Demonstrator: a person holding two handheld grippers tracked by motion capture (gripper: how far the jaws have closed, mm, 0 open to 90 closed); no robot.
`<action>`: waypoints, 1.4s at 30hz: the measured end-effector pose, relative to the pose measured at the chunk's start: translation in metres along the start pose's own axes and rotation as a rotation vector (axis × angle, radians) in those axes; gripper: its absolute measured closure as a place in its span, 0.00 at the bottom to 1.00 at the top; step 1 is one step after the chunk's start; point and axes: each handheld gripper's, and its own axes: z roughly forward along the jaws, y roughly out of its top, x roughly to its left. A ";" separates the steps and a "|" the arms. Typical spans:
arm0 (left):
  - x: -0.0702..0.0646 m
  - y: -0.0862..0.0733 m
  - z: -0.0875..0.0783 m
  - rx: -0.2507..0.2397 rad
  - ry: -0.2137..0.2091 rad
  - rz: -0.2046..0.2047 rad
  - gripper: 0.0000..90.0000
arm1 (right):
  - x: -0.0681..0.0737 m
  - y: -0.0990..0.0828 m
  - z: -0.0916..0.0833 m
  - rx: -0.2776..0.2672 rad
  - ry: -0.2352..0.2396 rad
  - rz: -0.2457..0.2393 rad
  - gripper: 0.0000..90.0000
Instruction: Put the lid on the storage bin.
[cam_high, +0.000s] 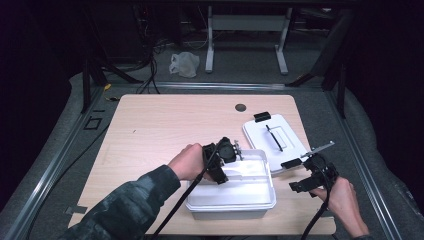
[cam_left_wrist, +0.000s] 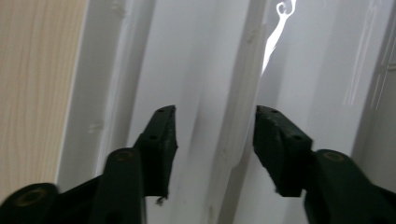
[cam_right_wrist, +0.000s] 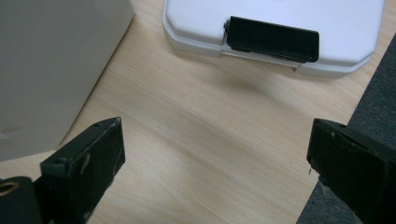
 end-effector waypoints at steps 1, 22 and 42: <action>0.002 -0.004 -0.003 -0.002 0.011 -0.019 0.37 | 0.000 0.000 0.000 0.002 -0.001 0.000 0.04; 0.036 -0.165 -0.027 -0.090 0.200 -0.537 0.00 | -0.004 0.021 0.007 0.037 -0.054 -0.024 0.05; 0.030 -0.208 0.011 -0.065 0.199 -0.656 0.00 | -0.021 0.097 0.037 0.076 -0.064 -0.036 0.06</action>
